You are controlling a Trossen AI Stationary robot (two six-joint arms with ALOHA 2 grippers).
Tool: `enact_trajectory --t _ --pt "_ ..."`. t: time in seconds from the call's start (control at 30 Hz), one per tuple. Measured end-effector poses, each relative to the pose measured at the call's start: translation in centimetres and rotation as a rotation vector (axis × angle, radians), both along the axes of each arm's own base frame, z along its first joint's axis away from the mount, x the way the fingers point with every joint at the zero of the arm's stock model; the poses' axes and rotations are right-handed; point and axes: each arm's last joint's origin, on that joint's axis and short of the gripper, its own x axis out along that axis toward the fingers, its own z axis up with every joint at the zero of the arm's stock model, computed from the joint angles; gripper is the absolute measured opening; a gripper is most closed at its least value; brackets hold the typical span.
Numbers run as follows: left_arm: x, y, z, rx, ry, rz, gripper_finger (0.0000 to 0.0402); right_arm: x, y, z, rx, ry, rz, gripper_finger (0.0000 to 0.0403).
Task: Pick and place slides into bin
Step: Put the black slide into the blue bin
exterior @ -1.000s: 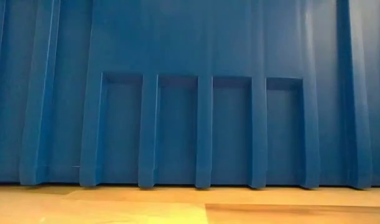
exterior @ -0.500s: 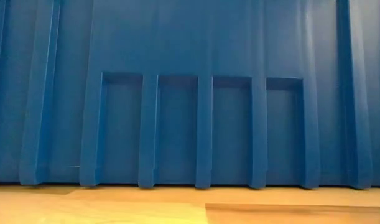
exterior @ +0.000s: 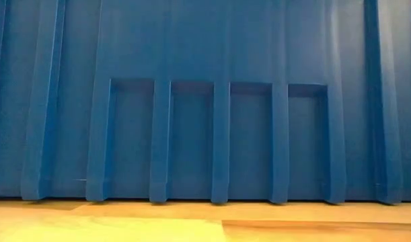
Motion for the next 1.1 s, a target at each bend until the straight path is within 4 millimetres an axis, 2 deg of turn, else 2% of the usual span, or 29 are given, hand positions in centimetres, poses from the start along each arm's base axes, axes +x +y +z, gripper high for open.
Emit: enact_trajectory --t 0.13,0.27,0.37,0.47,0.63,0.7,0.73,0.83,0.93,1.0,1.1 --pt "-1.1 1.5 1.7 0.058 0.033 -0.062 0.0000 -1.7 -3.5 2.5 0.035 -0.047 0.003 0.0240" --pt "-2.6 3.0 3.4 0.131 0.042 -0.118 0.0000 -5.1 -6.5 4.6 0.033 -0.071 -0.010 0.0240" --pt "-3.0 4.2 4.2 0.164 0.060 -0.134 0.0000 -7.8 -8.0 6.1 0.041 -0.121 -0.016 0.0240" --pt "-3.1 5.4 4.7 0.161 0.090 -0.159 0.0000 -9.5 -8.1 7.2 0.087 -0.183 0.060 0.0240" --pt "-3.1 6.0 4.9 0.145 0.113 -0.176 0.0000 -10.8 -7.3 7.8 0.085 -0.246 0.048 0.0241" --pt "-3.1 6.0 5.0 0.143 0.102 -0.176 0.0000 -10.3 -6.0 7.8 0.038 -0.298 0.005 0.0241" --pt "-3.0 5.9 5.0 0.140 0.095 -0.177 0.0000 -9.9 -5.0 7.8 0.010 -0.307 0.043 0.0241" --pt "-2.9 5.8 5.2 0.122 0.073 -0.178 0.0000 -6.6 -1.8 7.4 0.019 -0.334 0.215 0.0241" --pt "-3.0 5.8 5.3 0.105 0.069 -0.189 0.0000 -3.3 1.7 6.2 0.025 -0.346 0.369 0.0241" --pt "-3.0 5.8 5.3 0.106 0.076 -0.195 0.0000 -1.8 3.1 6.3 0.059 -0.423 0.454 0.0241" --pt "-3.0 5.8 5.2 0.107 0.087 -0.202 0.0000 -1.2 4.1 6.0 0.059 -0.433 0.498 0.0241"
